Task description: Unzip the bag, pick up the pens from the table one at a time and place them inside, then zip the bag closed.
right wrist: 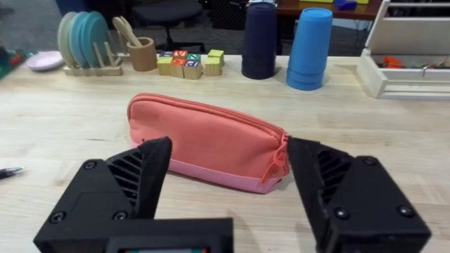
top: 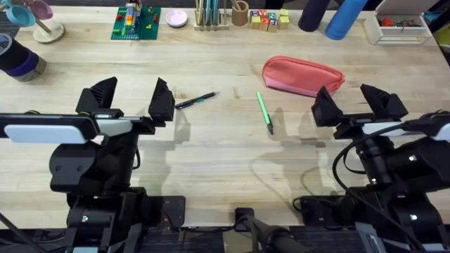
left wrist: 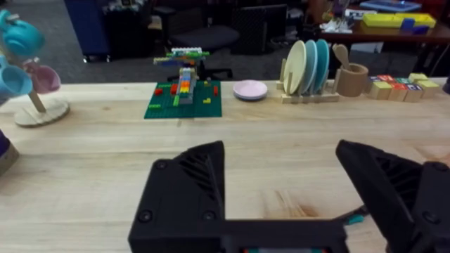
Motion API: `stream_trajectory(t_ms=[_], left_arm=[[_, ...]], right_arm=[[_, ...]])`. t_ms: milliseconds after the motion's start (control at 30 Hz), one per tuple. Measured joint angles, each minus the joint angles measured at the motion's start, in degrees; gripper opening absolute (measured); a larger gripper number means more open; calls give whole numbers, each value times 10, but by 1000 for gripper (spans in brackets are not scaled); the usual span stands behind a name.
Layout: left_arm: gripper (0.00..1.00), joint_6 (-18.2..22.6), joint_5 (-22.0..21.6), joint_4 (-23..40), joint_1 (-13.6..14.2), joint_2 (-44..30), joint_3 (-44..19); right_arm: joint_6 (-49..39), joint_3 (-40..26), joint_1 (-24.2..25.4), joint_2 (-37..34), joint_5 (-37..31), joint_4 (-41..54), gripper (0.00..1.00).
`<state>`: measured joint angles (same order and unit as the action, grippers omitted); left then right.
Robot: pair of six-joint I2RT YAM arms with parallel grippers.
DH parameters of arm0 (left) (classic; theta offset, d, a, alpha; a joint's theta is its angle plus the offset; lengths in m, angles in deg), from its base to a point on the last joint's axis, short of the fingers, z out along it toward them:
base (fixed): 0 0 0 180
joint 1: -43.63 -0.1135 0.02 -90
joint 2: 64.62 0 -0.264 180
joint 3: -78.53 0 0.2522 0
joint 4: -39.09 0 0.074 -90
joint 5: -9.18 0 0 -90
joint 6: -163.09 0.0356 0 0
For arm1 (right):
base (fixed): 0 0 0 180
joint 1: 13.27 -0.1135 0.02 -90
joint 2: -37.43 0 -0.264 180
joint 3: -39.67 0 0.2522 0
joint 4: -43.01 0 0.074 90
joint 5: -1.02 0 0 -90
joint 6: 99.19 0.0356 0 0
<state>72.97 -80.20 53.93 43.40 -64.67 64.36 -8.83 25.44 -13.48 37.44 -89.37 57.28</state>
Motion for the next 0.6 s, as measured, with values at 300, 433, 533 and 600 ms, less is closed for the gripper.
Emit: stream_trajectory(t_ms=[300,433,533,600], left_arm=[[995,1,0,0,0,0,0],[995,1,0,0,0,0,0],[995,1,0,-9,0,0,0],[993,1,0,-14,0,0,0]], right_arm=[[0,-1,0,0,-4,7,996],[0,-1,0,0,-4,7,996],[0,-1,0,0,-6,5,996],[0,-1,0,0,-8,5,995]])
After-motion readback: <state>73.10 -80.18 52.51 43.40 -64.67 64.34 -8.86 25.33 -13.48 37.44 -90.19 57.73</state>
